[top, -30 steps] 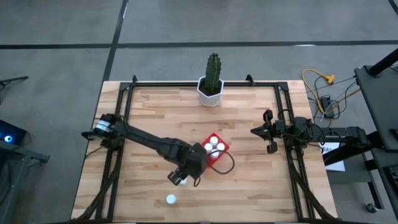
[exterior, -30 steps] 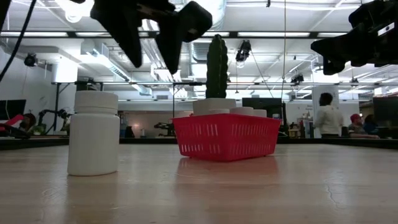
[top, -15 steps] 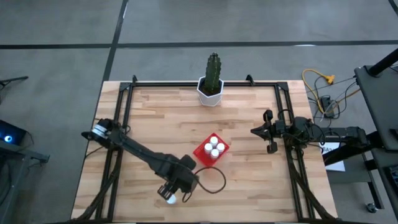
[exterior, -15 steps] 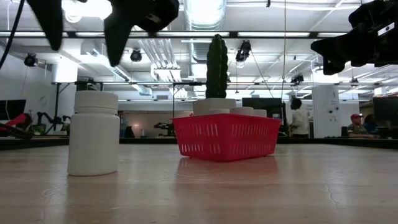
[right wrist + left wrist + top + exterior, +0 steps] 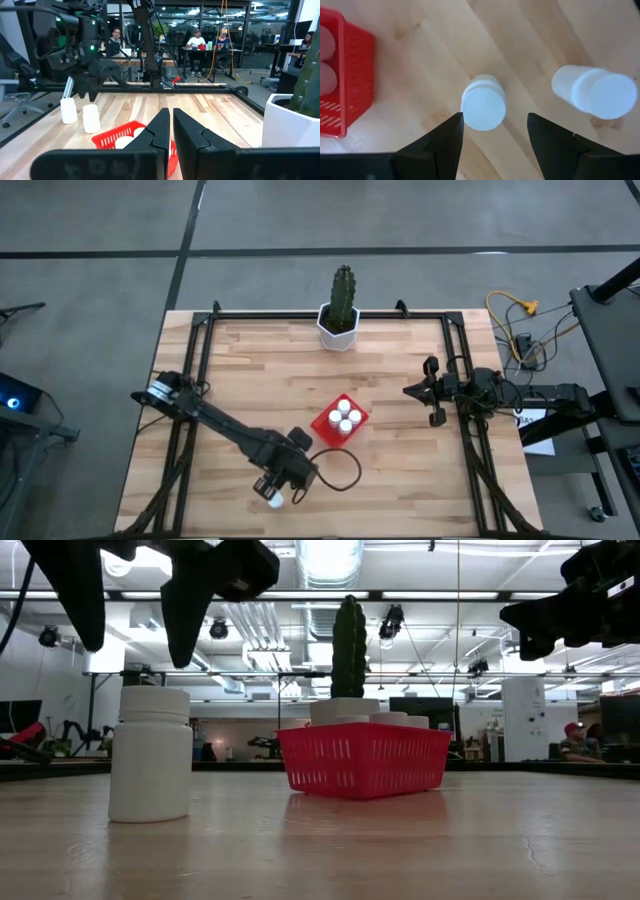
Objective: Pick and place pill bottles into a basket
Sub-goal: Put the white pill bottle into the red bin
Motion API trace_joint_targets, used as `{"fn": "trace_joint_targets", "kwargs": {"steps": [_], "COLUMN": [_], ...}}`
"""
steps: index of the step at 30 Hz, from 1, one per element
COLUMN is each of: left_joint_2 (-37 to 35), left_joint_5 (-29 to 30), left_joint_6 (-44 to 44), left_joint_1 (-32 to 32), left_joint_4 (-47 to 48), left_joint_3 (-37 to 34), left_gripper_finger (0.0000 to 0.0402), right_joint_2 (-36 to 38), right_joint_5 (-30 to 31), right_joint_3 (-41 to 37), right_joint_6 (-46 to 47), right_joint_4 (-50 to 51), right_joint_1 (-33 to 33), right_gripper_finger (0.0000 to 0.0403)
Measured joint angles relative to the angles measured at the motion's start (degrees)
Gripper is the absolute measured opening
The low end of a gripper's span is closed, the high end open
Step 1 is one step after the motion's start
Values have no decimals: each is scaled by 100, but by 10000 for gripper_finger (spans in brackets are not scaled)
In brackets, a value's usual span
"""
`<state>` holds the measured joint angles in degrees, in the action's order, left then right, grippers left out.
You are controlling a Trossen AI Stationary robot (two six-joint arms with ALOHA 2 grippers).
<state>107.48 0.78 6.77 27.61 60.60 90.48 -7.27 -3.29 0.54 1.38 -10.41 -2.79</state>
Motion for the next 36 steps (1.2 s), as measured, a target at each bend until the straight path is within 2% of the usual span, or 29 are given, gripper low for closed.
{"fn": "trace_joint_targets", "kwargs": {"steps": [7, 23, 36], "left_joint_2": [5, 26, 39], "left_joint_5": [9, -15, -48], "left_joint_6": [127, 148, 106], "left_joint_1": [-109, -177, -179], "left_joint_4": [-186, -542, -921], "left_joint_3": [-288, -307, -668], "left_gripper_finger": [202, 202, 202], "right_joint_2": [0, -2, -2], "right_joint_5": [0, 0, 0], "right_joint_3": [0, 0, 0], "right_joint_6": [4, 6, 6], "right_joint_4": [0, -2, -4], "right_joint_1": [0, 2, 0], "right_gripper_finger": [13, 13, 13]}}
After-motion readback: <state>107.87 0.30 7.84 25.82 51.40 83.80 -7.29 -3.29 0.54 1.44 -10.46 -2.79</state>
